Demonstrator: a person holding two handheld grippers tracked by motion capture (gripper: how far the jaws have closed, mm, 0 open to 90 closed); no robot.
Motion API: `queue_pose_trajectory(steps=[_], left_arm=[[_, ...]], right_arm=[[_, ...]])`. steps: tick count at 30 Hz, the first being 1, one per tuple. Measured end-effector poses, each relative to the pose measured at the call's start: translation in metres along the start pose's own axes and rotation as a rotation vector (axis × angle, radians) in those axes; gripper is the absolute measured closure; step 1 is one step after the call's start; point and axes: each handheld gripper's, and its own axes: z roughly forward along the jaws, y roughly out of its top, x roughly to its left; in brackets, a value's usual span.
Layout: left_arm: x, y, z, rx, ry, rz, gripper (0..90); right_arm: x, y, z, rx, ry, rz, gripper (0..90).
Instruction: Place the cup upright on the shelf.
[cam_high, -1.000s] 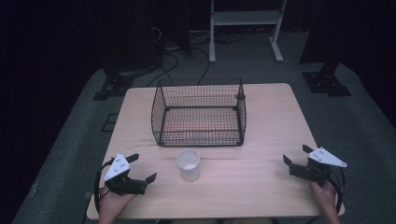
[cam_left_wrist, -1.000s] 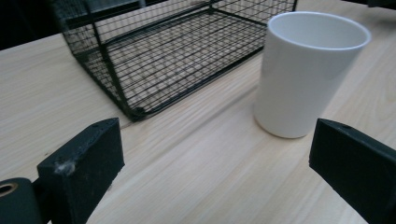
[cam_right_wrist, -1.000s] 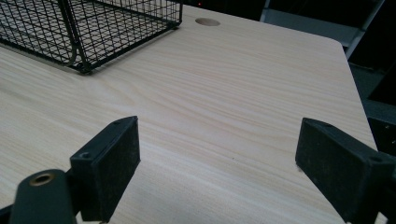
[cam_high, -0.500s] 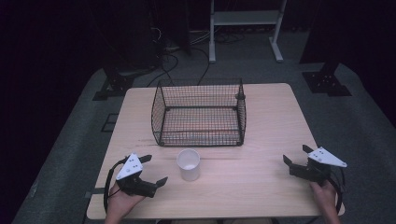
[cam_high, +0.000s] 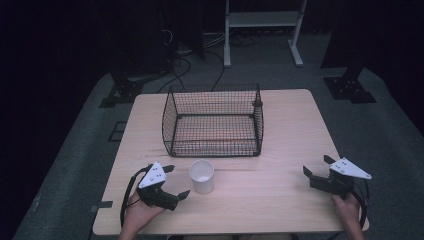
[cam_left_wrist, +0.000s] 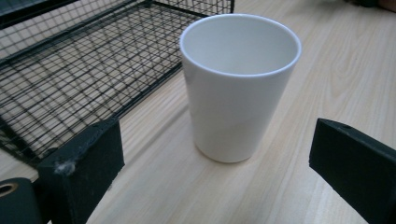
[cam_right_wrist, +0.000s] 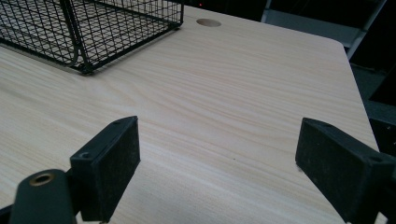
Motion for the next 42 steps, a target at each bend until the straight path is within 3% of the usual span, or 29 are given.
queue_pose_trajectory(steps=[12, 20, 32, 42], left_arm=[[-0.006, 0.012, 0.016, 0.018, -0.039, 0.029, 2.4], [-0.008, 0.018, 0.031, 0.061, -0.045, 0.046, 2.4], [-0.006, 0.021, 0.048, 0.097, -0.063, 0.04, 3.6], [-0.003, 0.028, 0.064, 0.157, -0.093, 0.043, 6.5]], right_arm=[[0.0, 0.0, 0.0, -0.001, 0.002, 0.001, 13.1], [0.0, 0.0, 0.0, -0.002, 0.005, 0.001, 13.1], [0.0, 0.0, 0.0, -0.002, 0.008, -0.001, 13.1], [0.001, 0.0, 0.0, -0.001, 0.009, -0.003, 13.1]])
